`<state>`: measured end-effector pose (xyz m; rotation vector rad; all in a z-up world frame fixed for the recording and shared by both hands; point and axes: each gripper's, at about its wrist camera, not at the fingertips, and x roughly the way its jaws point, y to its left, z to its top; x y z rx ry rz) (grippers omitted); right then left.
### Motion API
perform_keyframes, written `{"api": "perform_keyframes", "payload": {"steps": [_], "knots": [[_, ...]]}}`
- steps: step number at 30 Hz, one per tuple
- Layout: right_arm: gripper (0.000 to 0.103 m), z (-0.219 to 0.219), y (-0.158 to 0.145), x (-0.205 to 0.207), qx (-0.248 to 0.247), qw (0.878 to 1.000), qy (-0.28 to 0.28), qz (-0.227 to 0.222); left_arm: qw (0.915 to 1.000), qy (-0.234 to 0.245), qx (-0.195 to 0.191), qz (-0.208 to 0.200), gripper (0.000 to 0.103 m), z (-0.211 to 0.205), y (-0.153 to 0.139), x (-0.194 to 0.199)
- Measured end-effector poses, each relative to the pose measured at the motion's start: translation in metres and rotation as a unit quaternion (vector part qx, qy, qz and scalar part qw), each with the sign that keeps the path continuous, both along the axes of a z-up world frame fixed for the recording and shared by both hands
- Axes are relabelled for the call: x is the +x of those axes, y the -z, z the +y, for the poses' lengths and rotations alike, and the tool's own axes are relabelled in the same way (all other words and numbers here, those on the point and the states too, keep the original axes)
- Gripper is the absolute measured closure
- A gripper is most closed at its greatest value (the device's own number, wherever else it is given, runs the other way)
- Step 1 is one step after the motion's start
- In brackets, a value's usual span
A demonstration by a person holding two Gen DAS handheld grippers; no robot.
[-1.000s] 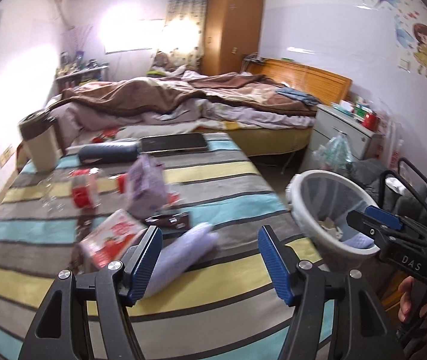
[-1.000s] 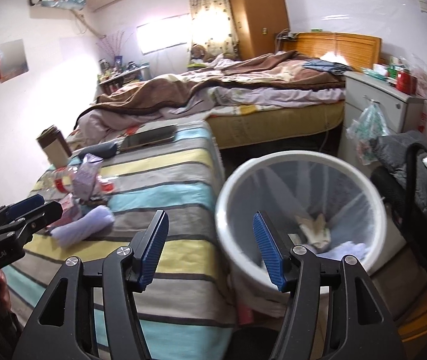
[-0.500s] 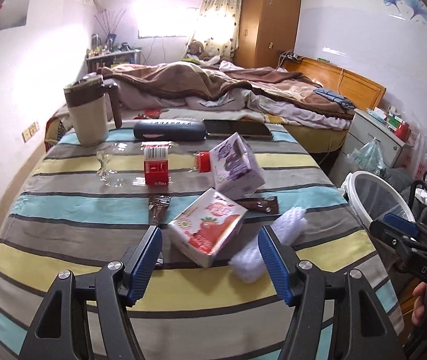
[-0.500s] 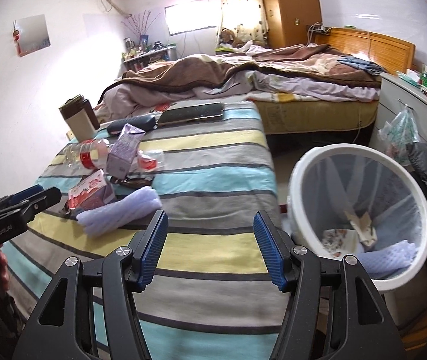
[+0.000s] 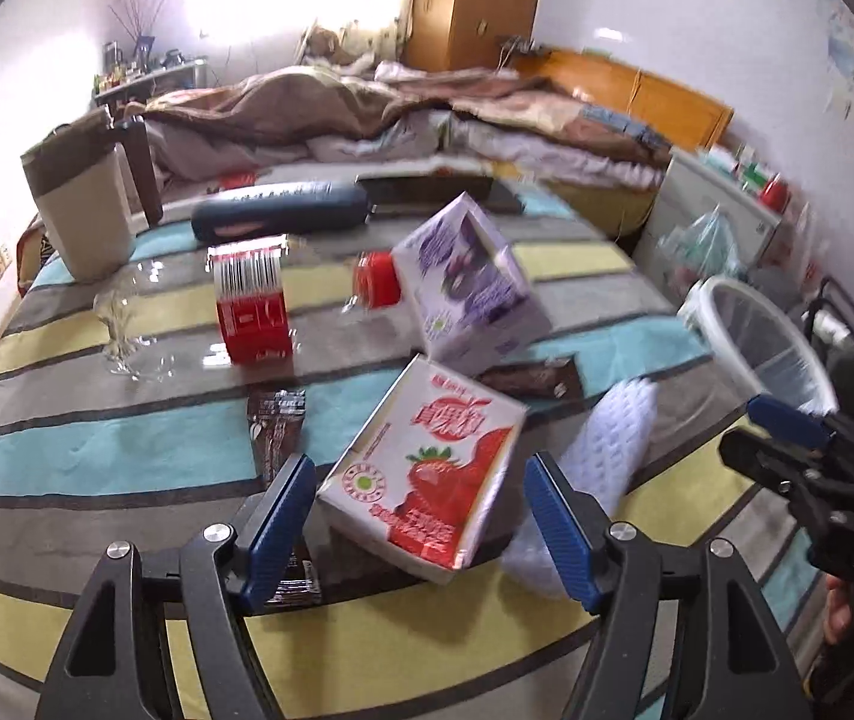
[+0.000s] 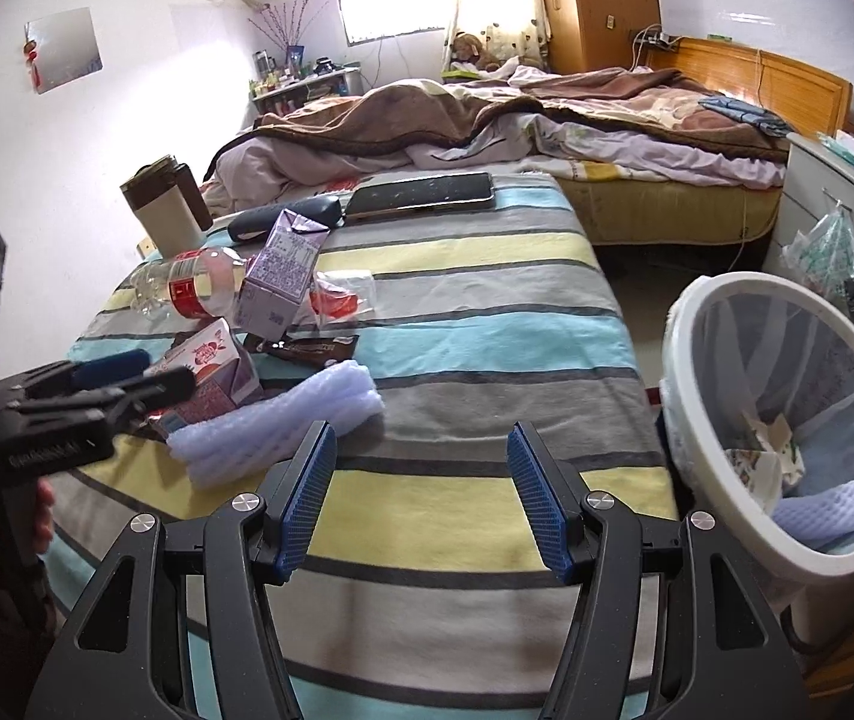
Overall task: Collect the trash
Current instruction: 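Move the left tool back to the bedspread and grasp the strawberry juice carton, then grasp the second lavender foam sleeve with the right tool while left tool holds the carton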
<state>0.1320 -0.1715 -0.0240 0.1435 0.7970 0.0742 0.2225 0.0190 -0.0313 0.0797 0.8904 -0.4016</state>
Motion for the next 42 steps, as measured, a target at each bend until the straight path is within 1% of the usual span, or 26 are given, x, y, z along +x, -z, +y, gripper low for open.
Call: {"api": "perform_keyframes", "payload": {"steps": [1, 3, 7, 9, 13, 17, 20, 22, 24, 27, 30, 32, 34, 35, 36, 37, 38, 39, 40, 41, 42], "knots": [[0.042, 0.003, 0.001, 0.002, 0.001, 1.000, -0.002, 0.002, 1.0000, -0.006, 0.002, -0.002, 0.031, 0.001, 0.001, 0.000], [0.042, 0.006, 0.002, 0.005, 0.005, 1.000, -0.004, 0.006, 0.9997, -0.016, -0.016, -0.005, 0.038, 0.008, 0.001, 0.001], [0.042, 0.010, 0.006, 0.011, 0.023, 1.000, -0.006, 0.018, 0.9994, -0.029, -0.019, -0.004, 0.038, 0.019, 0.001, 0.001], [0.042, 0.013, 0.007, 0.013, 0.031, 0.999, -0.011, 0.023, 0.9988, -0.042, -0.027, -0.002, 0.038, 0.026, 0.002, -0.002], [0.042, 0.022, 0.011, 0.020, 0.062, 0.997, -0.029, 0.041, 0.9968, -0.068, -0.043, -0.002, 0.038, 0.042, 0.000, -0.013], [0.042, 0.031, 0.013, 0.028, 0.077, 0.995, -0.036, 0.051, 0.9946, -0.089, -0.054, -0.002, 0.038, 0.056, 0.000, -0.028], [0.042, 0.037, 0.016, 0.035, 0.105, 0.991, -0.051, 0.065, 0.9923, -0.106, -0.063, -0.001, 0.038, 0.069, 0.000, -0.035], [0.042, 0.042, 0.020, 0.041, 0.123, 0.988, -0.058, 0.075, 0.9918, -0.114, -0.059, -0.003, 0.038, 0.074, 0.000, -0.037], [0.042, 0.050, 0.022, 0.047, 0.121, 0.987, -0.063, 0.082, 0.9913, -0.122, -0.049, -0.005, 0.038, 0.078, -0.001, -0.038], [0.042, 0.058, 0.023, 0.054, 0.115, 0.987, -0.063, 0.090, 0.9910, -0.124, -0.051, -0.003, 0.038, 0.086, -0.001, -0.041], [0.042, 0.059, 0.024, 0.060, 0.124, 0.987, -0.047, 0.089, 0.9910, -0.126, -0.046, -0.002, 0.038, 0.087, -0.001, -0.041], [0.042, 0.059, 0.027, 0.064, 0.126, 0.987, -0.035, 0.096, 0.9910, -0.124, -0.048, -0.001, 0.038, 0.089, -0.001, -0.039], [0.042, 0.059, 0.026, 0.064, 0.124, 0.988, -0.025, 0.093, 0.9902, -0.129, -0.054, -0.002, 0.038, 0.091, -0.002, -0.038], [0.044, 0.058, 0.026, 0.063, 0.124, 0.988, -0.023, 0.092, 0.9895, -0.132, -0.059, 0.001, 0.038, 0.092, -0.001, -0.037], [0.049, 0.057, 0.026, 0.062, 0.122, 0.988, -0.018, 0.091, 0.9892, -0.134, -0.061, 0.001, 0.038, 0.092, -0.002, -0.037], [0.060, 0.055, 0.026, 0.061, 0.122, 0.988, -0.014, 0.091, 0.9892, -0.133, -0.063, 0.000, 0.038, 0.091, -0.002, -0.035], [0.066, 0.053, 0.026, 0.061, 0.128, 0.987, -0.014, 0.092, 0.9895, -0.131, -0.061, -0.003, 0.038, 0.090, -0.003, -0.034], [0.068, 0.049, 0.027, 0.060, 0.142, 0.985, -0.016, 0.093, 0.9898, -0.130, -0.059, -0.005, 0.038, 0.089, -0.003, -0.034], [0.072, 0.046, 0.027, 0.058, 0.149, 0.984, -0.015, 0.094, 0.9907, -0.125, -0.054, -0.009, 0.038, 0.087, -0.003, -0.033], [0.079, 0.043, 0.027, 0.057, 0.152, 0.984, -0.014, 0.093, 0.9912, -0.122, -0.050, -0.010, 0.038, 0.085, -0.002, -0.031], [0.079, 0.041, 0.026, 0.055, 0.151, 0.984, -0.016, 0.090, 0.9916, -0.121, -0.046, -0.010, 0.038, 0.084, -0.003, -0.031]]}}
